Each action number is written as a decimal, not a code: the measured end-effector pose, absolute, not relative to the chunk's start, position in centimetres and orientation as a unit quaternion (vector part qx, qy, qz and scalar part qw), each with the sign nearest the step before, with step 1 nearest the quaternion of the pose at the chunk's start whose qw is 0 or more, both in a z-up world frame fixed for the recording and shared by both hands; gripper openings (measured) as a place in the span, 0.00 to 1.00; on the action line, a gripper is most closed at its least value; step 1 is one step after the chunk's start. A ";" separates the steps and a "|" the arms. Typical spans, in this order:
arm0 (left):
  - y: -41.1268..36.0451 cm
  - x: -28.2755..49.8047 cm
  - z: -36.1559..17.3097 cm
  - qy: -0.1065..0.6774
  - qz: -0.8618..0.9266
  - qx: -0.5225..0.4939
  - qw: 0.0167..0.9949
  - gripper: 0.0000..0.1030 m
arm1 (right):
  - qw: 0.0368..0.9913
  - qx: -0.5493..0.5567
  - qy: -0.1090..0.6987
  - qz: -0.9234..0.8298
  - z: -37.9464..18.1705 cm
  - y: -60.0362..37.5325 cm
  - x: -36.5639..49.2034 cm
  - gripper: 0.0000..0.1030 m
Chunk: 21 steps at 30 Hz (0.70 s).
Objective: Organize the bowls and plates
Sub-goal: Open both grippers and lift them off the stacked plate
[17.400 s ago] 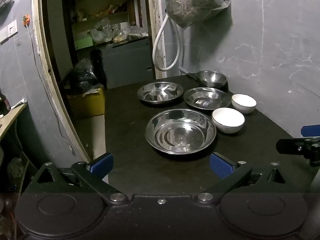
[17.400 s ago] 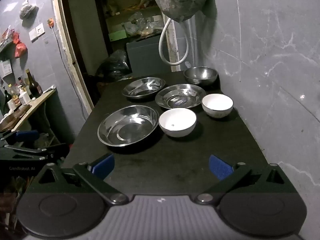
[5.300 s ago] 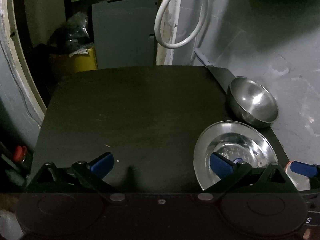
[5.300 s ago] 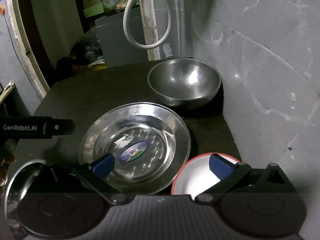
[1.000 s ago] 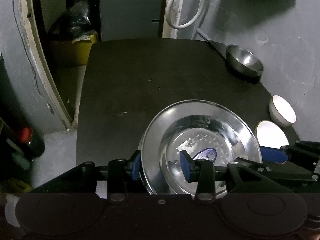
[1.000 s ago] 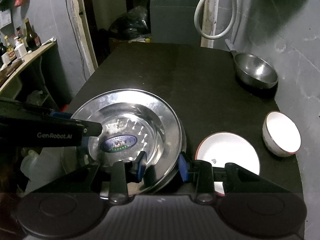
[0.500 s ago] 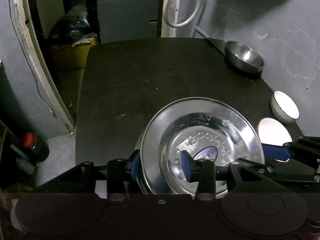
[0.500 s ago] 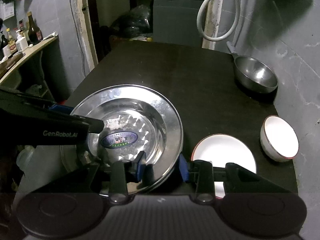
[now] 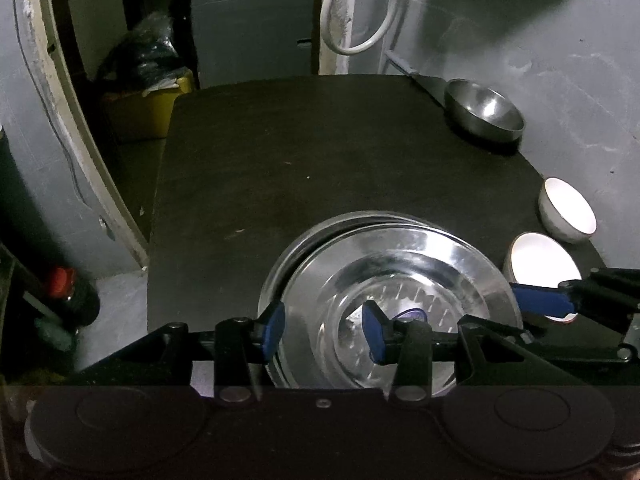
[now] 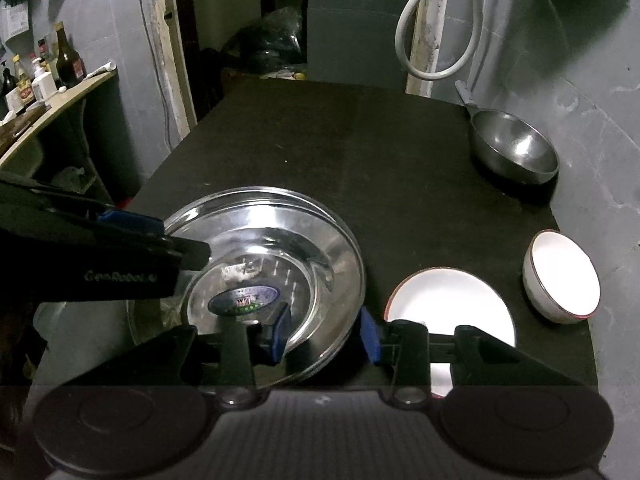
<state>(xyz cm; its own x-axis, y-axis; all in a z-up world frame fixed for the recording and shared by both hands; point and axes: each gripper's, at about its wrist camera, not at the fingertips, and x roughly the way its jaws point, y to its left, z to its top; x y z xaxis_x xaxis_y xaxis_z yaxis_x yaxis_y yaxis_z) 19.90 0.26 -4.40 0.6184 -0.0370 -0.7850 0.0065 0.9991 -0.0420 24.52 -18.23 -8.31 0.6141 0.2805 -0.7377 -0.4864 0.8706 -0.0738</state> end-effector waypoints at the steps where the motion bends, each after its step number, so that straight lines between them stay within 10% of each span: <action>1: 0.3 19.8 -4.4 0.435 -0.011 -0.015 0.900 0.44 | 0.888 -0.134 0.383 0.216 -8.4 -18.3 24.6 0.42; 10: 2.0 18.9 -2.5 0.411 0.005 -0.031 0.911 0.80 | 0.898 -0.122 0.365 0.214 -7.6 -18.8 23.8 0.56; 14: 2.7 17.8 -1.3 0.387 0.003 -0.046 0.921 0.96 | 0.902 -0.115 0.355 0.218 -7.2 -19.3 22.6 0.80; 21: 3.2 15.3 0.3 0.320 -0.013 -0.072 0.945 0.99 | 0.913 -0.078 0.342 0.210 -6.5 -22.2 18.8 1.00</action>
<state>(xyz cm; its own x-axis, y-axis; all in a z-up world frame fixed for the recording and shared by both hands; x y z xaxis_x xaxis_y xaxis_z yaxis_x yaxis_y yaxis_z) 15.30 3.19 0.29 0.7952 -0.0699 -0.6023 -0.0221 0.9893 -0.1440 18.85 -22.15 -6.54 0.6788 0.3292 -0.6564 -0.4363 0.8998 0.0001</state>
